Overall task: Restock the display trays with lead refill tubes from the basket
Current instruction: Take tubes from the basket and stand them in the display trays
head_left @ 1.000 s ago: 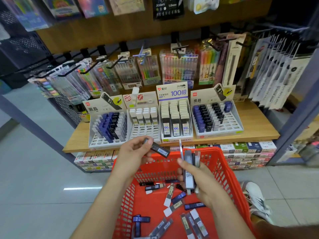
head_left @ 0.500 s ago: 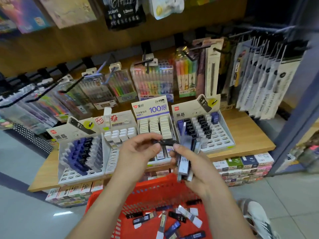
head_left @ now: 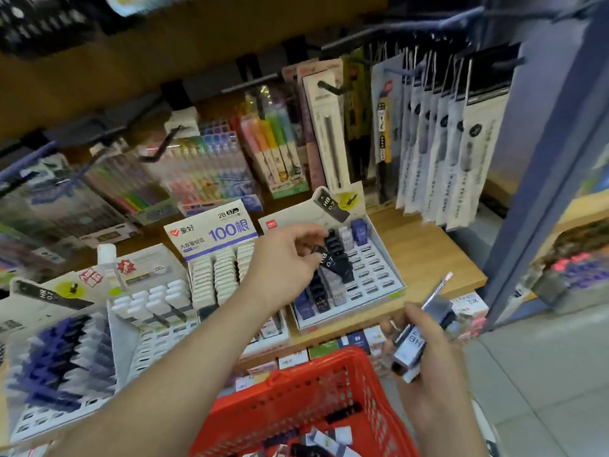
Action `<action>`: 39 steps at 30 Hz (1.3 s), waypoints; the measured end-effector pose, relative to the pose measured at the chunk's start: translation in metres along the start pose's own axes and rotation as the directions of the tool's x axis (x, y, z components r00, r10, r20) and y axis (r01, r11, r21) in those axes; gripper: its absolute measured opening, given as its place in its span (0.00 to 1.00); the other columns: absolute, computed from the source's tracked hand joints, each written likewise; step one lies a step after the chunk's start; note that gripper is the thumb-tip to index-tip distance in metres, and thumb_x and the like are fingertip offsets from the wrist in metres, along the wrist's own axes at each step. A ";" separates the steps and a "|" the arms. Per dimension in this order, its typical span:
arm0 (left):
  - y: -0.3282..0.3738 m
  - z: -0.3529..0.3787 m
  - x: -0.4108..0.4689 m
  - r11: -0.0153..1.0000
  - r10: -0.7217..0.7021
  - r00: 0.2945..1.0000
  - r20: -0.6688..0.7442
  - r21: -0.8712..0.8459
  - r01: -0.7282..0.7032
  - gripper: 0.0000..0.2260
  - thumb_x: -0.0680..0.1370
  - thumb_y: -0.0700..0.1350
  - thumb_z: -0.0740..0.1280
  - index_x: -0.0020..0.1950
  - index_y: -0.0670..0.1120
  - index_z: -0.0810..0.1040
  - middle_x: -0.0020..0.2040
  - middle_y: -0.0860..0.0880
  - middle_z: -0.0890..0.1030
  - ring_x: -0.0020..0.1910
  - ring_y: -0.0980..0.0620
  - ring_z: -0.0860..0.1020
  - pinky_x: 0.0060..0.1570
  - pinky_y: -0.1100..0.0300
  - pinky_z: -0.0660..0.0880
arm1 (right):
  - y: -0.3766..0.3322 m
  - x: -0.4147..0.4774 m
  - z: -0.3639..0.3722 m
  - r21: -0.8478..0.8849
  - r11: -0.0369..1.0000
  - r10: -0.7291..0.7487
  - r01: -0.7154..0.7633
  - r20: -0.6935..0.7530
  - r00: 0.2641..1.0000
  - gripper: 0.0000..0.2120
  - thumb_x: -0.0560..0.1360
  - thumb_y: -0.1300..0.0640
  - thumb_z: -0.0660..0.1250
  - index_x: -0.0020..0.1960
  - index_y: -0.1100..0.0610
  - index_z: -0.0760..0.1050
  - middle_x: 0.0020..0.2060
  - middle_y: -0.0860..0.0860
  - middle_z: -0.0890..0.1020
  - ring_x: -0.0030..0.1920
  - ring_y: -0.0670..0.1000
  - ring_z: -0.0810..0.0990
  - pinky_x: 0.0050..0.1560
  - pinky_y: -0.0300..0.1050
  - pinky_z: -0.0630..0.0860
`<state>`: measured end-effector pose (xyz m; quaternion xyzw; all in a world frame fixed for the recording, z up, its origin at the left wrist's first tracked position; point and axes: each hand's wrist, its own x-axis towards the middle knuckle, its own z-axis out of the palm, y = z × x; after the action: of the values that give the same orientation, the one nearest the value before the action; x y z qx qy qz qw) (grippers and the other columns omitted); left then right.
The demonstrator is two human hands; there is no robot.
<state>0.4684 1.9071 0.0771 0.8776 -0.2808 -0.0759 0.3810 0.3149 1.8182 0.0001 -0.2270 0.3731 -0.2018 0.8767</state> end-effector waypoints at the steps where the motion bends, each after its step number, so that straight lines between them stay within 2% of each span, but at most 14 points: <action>1: -0.001 0.006 0.006 0.997 0.029 0.999 0.023 0.070 -0.031 0.13 0.73 0.34 0.70 0.51 0.50 0.82 0.43 0.58 0.81 0.41 0.61 0.77 0.50 0.67 0.74 | -0.001 0.000 -0.003 0.020 1.000 0.010 -0.010 -0.016 1.000 0.07 0.78 0.56 0.67 0.44 0.59 0.75 0.30 0.55 0.81 0.26 0.50 0.77 0.25 0.44 0.74; 4: -0.002 0.023 0.018 0.953 0.103 0.988 0.117 0.274 -0.132 0.12 0.74 0.36 0.70 0.55 0.47 0.82 0.49 0.52 0.83 0.46 0.59 0.78 0.55 0.65 0.73 | 0.003 0.002 -0.004 0.041 0.998 0.052 -0.052 -0.003 0.999 0.08 0.79 0.54 0.65 0.45 0.59 0.75 0.32 0.56 0.81 0.25 0.51 0.74 0.31 0.48 0.71; 9: -0.005 0.039 0.023 0.840 0.169 0.953 0.252 0.469 -0.273 0.12 0.76 0.39 0.67 0.58 0.47 0.81 0.56 0.49 0.82 0.57 0.50 0.77 0.60 0.55 0.72 | 0.012 0.005 0.001 0.102 0.990 0.100 -0.102 0.025 0.995 0.06 0.78 0.55 0.66 0.52 0.57 0.76 0.37 0.55 0.80 0.31 0.50 0.78 0.29 0.45 0.75; 14: -0.007 0.044 0.022 0.800 0.177 0.937 0.301 0.511 -0.315 0.13 0.76 0.40 0.67 0.59 0.48 0.80 0.57 0.49 0.81 0.57 0.50 0.77 0.60 0.58 0.71 | 0.011 0.003 0.004 0.110 0.991 0.069 -0.074 0.042 0.997 0.05 0.75 0.58 0.68 0.48 0.60 0.78 0.33 0.54 0.81 0.34 0.51 0.80 0.24 0.42 0.74; 17: -0.009 0.045 0.022 0.862 0.172 0.961 0.216 0.439 -0.253 0.13 0.74 0.39 0.70 0.58 0.47 0.80 0.52 0.50 0.82 0.53 0.51 0.77 0.58 0.56 0.73 | 0.011 0.001 0.003 0.067 0.995 0.070 -0.071 0.021 0.997 0.09 0.74 0.58 0.71 0.53 0.58 0.82 0.41 0.59 0.84 0.38 0.52 0.83 0.28 0.43 0.76; 20: -0.010 0.047 0.022 0.856 0.198 0.965 0.170 0.451 -0.255 0.11 0.74 0.41 0.71 0.55 0.47 0.82 0.52 0.49 0.82 0.53 0.51 0.77 0.58 0.55 0.72 | 0.011 0.001 0.001 0.069 0.996 0.057 -0.059 0.028 0.998 0.13 0.74 0.58 0.71 0.59 0.59 0.80 0.47 0.60 0.86 0.42 0.53 0.86 0.29 0.43 0.77; 24: -0.017 0.054 0.020 0.868 0.244 0.959 0.145 0.409 -0.283 0.08 0.73 0.40 0.72 0.51 0.45 0.85 0.50 0.49 0.82 0.52 0.51 0.78 0.57 0.58 0.71 | 0.012 0.002 0.001 0.036 0.999 0.034 -0.035 0.019 0.999 0.15 0.74 0.59 0.71 0.58 0.65 0.77 0.41 0.62 0.85 0.29 0.53 0.80 0.24 0.43 0.74; 29: -0.020 0.058 0.019 0.796 0.264 0.938 0.223 0.499 -0.342 0.10 0.77 0.38 0.66 0.55 0.46 0.83 0.53 0.48 0.81 0.54 0.47 0.76 0.58 0.57 0.70 | 0.017 0.008 -0.003 0.008 1.000 0.002 -0.002 -0.042 0.999 0.16 0.72 0.61 0.74 0.58 0.64 0.78 0.33 0.57 0.81 0.27 0.53 0.79 0.27 0.45 0.75; 31: -0.011 0.054 0.012 0.907 0.180 0.971 0.155 0.357 -0.225 0.11 0.79 0.41 0.64 0.59 0.48 0.82 0.55 0.51 0.81 0.55 0.50 0.76 0.58 0.62 0.69 | 0.016 0.008 -0.004 -0.027 1.000 -0.016 0.016 -0.015 1.000 0.16 0.70 0.60 0.74 0.57 0.61 0.79 0.34 0.57 0.82 0.29 0.53 0.80 0.28 0.45 0.75; 32: -0.005 0.050 0.006 0.984 0.071 0.989 0.128 0.154 -0.091 0.11 0.80 0.42 0.63 0.60 0.50 0.81 0.55 0.52 0.81 0.53 0.52 0.77 0.55 0.62 0.71 | 0.015 0.007 -0.004 -0.050 0.998 -0.023 0.024 0.020 1.000 0.17 0.69 0.60 0.75 0.57 0.60 0.79 0.35 0.57 0.82 0.28 0.54 0.80 0.27 0.45 0.75; 33: 0.001 0.046 -0.002 0.992 -0.037 0.987 0.155 -0.116 0.055 0.11 0.81 0.43 0.63 0.60 0.51 0.80 0.55 0.52 0.82 0.50 0.52 0.78 0.52 0.59 0.74 | 0.014 0.005 -0.003 -0.067 0.997 -0.020 0.025 0.076 0.997 0.19 0.66 0.58 0.75 0.56 0.60 0.80 0.35 0.57 0.82 0.27 0.54 0.79 0.25 0.45 0.74; 35: 0.008 0.032 -0.017 0.823 -0.137 0.941 0.309 -0.493 0.282 0.12 0.80 0.44 0.63 0.63 0.51 0.78 0.56 0.49 0.82 0.49 0.50 0.78 0.49 0.52 0.76 | 0.012 -0.002 0.000 -0.059 0.998 0.039 -0.025 0.238 0.971 0.24 0.57 0.54 0.82 0.51 0.58 0.82 0.31 0.56 0.80 0.24 0.53 0.76 0.21 0.44 0.73; 37: 0.005 0.014 -0.032 0.705 -0.104 0.888 0.448 -0.596 0.384 0.16 0.77 0.46 0.65 0.65 0.50 0.77 0.57 0.48 0.82 0.52 0.47 0.77 0.49 0.48 0.74 | 0.016 -0.009 0.005 0.002 0.989 0.134 -0.147 0.392 0.910 0.32 0.44 0.53 0.88 0.44 0.58 0.82 0.27 0.56 0.77 0.22 0.52 0.74 0.19 0.43 0.70; 39: 0.001 -0.002 -0.047 0.660 -0.048 0.870 0.491 -0.638 0.397 0.16 0.74 0.47 0.68 0.60 0.48 0.79 0.53 0.48 0.83 0.48 0.51 0.77 0.42 0.56 0.71 | 0.025 -0.015 0.009 0.064 0.959 0.211 -0.276 0.491 0.845 0.37 0.41 0.57 0.88 0.46 0.62 0.78 0.27 0.56 0.74 0.21 0.51 0.72 0.18 0.42 0.69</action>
<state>0.4296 1.9340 0.0757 0.6442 -0.1925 -0.4200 0.6095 0.3164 1.8490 0.0006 -0.1620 0.1559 -0.0505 0.9731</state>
